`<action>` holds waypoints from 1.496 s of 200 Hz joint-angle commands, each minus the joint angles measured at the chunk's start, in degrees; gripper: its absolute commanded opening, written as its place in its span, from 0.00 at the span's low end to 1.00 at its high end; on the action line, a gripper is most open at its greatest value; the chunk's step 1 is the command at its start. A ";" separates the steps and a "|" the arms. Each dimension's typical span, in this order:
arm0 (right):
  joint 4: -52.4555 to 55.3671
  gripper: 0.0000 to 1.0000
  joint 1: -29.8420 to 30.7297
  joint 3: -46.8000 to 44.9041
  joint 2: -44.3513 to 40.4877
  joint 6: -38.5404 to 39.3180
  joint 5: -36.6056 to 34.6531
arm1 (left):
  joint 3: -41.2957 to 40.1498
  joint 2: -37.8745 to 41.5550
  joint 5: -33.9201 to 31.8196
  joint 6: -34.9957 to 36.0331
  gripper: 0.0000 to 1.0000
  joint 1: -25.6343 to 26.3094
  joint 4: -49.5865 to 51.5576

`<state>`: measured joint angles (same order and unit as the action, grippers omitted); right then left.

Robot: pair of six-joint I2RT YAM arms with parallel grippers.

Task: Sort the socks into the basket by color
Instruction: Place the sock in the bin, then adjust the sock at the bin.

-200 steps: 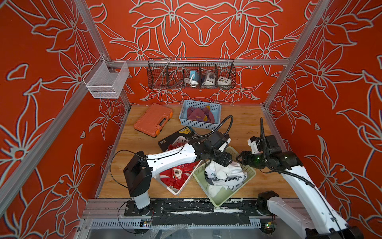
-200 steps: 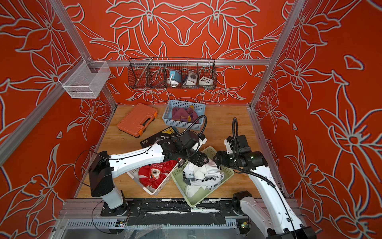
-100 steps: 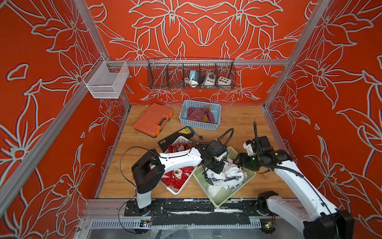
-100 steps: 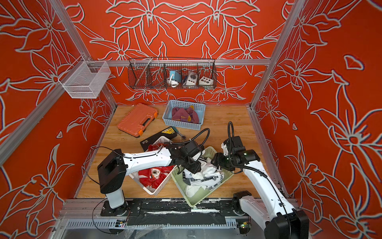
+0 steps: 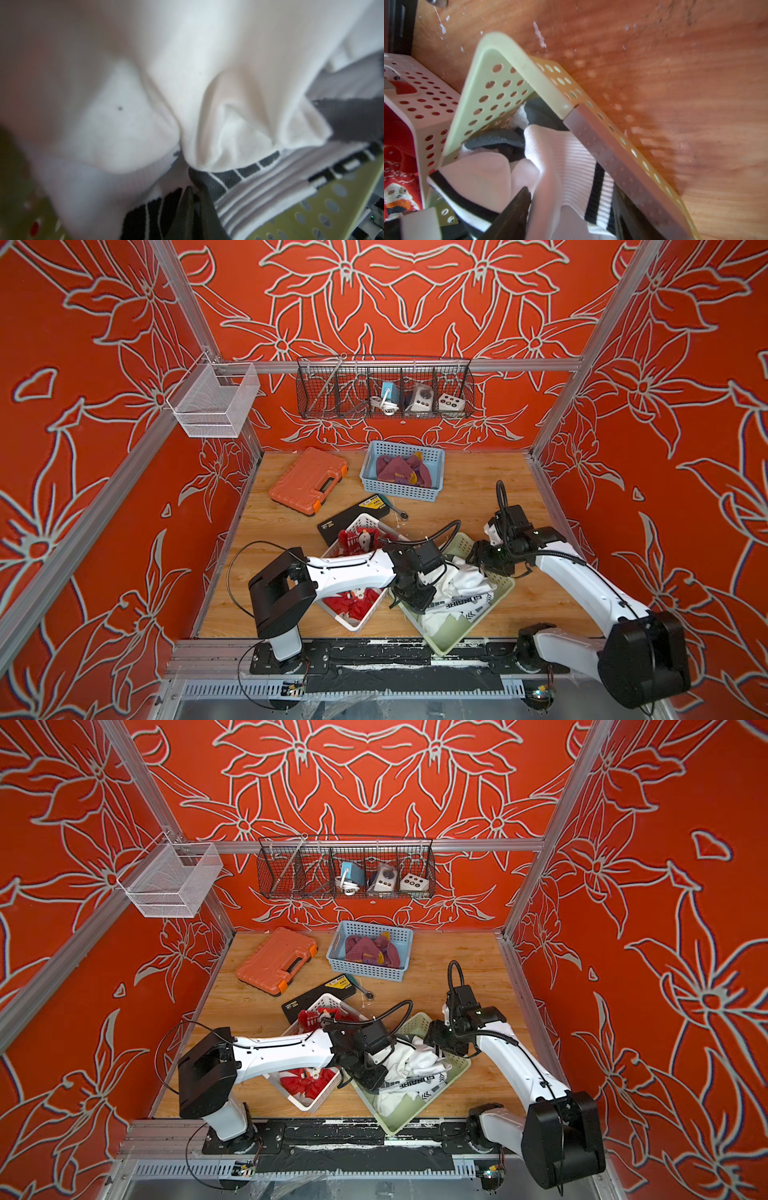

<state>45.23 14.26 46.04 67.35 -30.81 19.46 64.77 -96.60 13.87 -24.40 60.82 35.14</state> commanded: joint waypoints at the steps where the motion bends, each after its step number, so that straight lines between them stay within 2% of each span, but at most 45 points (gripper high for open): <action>1: 1.01 0.64 0.26 4.86 -2.15 1.50 -2.41 | -0.48 6.57 -1.94 -1.84 0.18 0.65 0.13; 50: 9.51 0.60 1.15 11.22 -7.43 4.09 -0.49 | 2.90 11.06 -2.92 -1.07 0.36 0.69 -0.93; 59: 11.05 0.58 1.73 11.75 -8.44 4.22 -0.48 | 3.69 11.10 -2.62 -0.85 0.43 0.70 -0.56; 73: 12.82 0.45 2.49 12.14 -10.35 4.29 0.79 | 4.31 11.68 -3.33 -0.97 0.52 0.65 -0.39; 85: 14.11 0.31 3.08 12.08 -11.91 4.25 2.71 | 4.47 12.36 -4.07 -1.01 0.54 0.61 -1.30; 108: 17.32 0.13 4.50 11.47 -12.72 4.53 7.74 | 5.13 11.31 -4.75 -1.04 0.55 0.28 -3.26; 134: 17.48 0.01 6.09 7.76 -13.51 4.97 10.04 | 5.89 7.34 -5.52 -1.08 0.55 -0.55 -5.19; 149: 15.99 0.00 6.68 4.50 -12.51 4.60 12.31 | 6.09 4.87 -5.43 -1.27 0.58 -1.51 -7.17; 196: 5.91 0.00 7.62 -4.36 -5.55 2.21 12.13 | 9.04 -1.03 -4.95 -0.04 0.61 -3.39 -8.81; 257: 1.43 0.00 7.73 -4.28 5.08 0.05 1.60 | 5.00 -3.92 -2.38 -1.51 0.61 -3.51 -11.46; 299: 0.11 0.00 7.71 -4.29 5.70 -0.47 -2.13 | 3.70 -6.32 -1.07 -1.63 0.61 -3.53 -12.65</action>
<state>46.48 21.82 42.15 73.56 -29.61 22.09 69.30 -100.97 11.31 -25.65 57.43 23.49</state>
